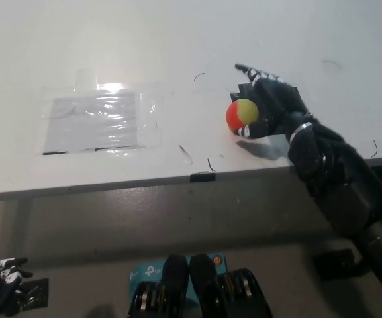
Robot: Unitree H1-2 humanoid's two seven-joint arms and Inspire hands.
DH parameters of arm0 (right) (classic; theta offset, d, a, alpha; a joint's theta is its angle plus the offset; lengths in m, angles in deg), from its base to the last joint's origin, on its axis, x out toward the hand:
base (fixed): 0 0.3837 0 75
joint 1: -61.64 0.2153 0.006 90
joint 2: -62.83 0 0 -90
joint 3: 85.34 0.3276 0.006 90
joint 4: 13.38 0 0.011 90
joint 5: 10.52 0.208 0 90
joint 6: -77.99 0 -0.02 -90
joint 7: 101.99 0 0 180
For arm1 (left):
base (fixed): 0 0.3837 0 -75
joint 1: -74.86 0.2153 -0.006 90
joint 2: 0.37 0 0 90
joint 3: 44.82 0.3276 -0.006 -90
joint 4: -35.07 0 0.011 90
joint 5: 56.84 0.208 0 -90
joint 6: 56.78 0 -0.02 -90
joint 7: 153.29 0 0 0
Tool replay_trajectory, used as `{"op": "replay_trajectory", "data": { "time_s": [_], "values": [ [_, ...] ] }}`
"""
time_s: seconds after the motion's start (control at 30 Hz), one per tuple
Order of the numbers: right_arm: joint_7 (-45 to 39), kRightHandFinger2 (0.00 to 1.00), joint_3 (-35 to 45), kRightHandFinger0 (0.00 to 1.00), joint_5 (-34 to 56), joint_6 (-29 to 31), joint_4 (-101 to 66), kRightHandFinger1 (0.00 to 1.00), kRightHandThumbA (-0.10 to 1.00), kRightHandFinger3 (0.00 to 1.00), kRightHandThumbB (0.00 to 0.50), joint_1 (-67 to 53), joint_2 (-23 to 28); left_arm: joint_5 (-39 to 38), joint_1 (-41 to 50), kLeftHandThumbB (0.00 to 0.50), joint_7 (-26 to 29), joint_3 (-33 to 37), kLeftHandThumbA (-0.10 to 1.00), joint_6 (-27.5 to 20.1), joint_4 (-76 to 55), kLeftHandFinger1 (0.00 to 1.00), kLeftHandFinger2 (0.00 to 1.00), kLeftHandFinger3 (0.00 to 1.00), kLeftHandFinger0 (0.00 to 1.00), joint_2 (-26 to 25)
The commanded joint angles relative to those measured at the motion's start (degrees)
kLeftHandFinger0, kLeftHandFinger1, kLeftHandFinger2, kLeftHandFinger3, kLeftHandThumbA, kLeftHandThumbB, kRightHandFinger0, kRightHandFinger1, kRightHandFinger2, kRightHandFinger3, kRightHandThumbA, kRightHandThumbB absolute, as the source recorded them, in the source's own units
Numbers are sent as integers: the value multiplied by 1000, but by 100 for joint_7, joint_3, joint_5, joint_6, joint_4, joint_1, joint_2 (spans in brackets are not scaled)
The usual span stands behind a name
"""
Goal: The robot uses right hand to squeeze a small tennis ball placed on the black area of the table
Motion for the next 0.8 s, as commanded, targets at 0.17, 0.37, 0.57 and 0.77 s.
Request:
{"op": "replay_trajectory", "data": {
  "time_s": [0.17,0.37,0.57,0.77],
  "values": [
    [257,1000,270,1000,145,431,407,1000,884,1000,486,357,-458,62,-97,33,-134,180,432,-176,-54,280,388,523,263,-145],
    [326,1000,303,1000,126,661,604,1000,812,1000,475,182,-532,-45,-126,39,-177,226,423,-156,-56,249,370,515,201,-118],
    [235,1000,502,1000,314,908,958,1000,645,1000,299,75,-382,-111,-68,54,-221,227,413,-182,-78,223,356,455,166,-71],
    [219,1000,271,1000,29,1053,1290,1000,379,1000,120,132,-77,-113,-7,69,-219,218,411,-111,-211,233,398,517,174,-26]
  ]
}}
